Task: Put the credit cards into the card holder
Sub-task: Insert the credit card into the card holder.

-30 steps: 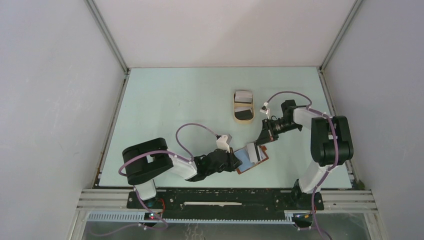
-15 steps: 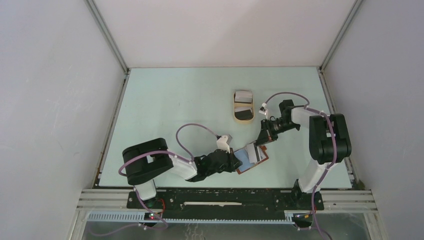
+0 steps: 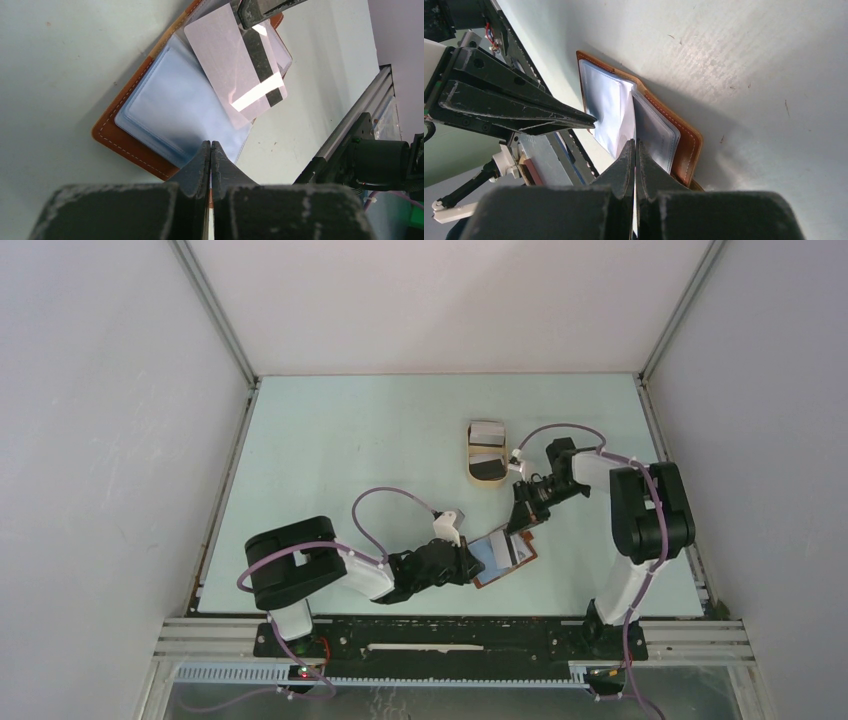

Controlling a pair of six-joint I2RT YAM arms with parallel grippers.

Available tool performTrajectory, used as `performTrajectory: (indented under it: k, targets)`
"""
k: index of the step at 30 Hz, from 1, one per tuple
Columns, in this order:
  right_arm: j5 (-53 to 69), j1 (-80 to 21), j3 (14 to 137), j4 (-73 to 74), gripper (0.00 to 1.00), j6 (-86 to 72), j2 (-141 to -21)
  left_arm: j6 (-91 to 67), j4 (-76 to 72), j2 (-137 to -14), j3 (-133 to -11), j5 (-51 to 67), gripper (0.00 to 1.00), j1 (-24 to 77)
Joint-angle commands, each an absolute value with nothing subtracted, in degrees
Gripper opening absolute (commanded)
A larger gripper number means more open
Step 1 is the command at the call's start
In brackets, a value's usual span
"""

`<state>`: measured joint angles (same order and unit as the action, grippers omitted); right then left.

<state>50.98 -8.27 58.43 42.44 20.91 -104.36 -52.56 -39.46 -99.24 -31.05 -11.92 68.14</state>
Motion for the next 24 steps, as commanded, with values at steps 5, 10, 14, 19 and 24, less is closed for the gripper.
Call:
performTrajectory:
  k: [5, 10, 14, 19, 24]
  targets:
    - [48.3, -10.5, 61.0, 45.0, 0.0, 22.7, -106.2, -53.1, -38.7, -99.1, -30.4, -13.3, 0.02, 68.6]
    - [47.8, -11.4, 61.7, 45.8, 0.0, 23.0, -107.2, -53.1, -39.1, -99.1, -30.2, -13.3, 0.03, 68.6]
    - [47.7, -11.7, 62.2, 46.2, 0.0, 23.0, -107.9, -53.2, -39.7, -99.1, -29.8, -13.2, 0.03, 68.6]
    - [48.0, -12.0, 62.6, 46.5, 0.0, 23.1, -108.5, -53.2, -40.4, -99.2, -29.7, -12.8, 0.03, 68.6]
    - [48.2, -13.0, 63.0, 46.8, 0.0, 23.2, -109.1, -53.1, -41.0, -99.3, -29.6, -12.6, 0.03, 68.6]
